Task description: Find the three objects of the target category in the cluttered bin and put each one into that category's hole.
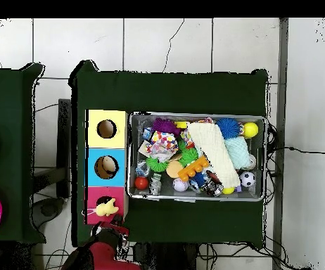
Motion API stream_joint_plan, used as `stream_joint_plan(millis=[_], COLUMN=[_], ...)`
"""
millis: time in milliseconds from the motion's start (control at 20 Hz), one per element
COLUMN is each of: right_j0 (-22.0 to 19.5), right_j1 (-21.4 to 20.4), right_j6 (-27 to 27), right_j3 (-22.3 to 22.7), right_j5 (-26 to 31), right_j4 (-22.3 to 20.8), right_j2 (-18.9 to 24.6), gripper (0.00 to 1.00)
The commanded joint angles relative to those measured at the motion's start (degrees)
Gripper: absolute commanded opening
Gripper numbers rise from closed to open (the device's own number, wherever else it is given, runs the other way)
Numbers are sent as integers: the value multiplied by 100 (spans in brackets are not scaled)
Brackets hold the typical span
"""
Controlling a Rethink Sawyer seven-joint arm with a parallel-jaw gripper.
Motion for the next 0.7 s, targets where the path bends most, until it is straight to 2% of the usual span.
stream_joint_plan(millis=[50, 150, 500, 700], right_j0=[110, 243, 521, 647], right_j1=[-37, -106, -274, -364], right_j6=[863, 680, 581, 506], right_j3=[-289, -378, -716, -891], right_j5=[539, 719, 1255, 1320], right_j4=[246, 241, 285, 172], right_j2=[-55, -292, -618, -801], gripper=[0, 0, 0, 0])
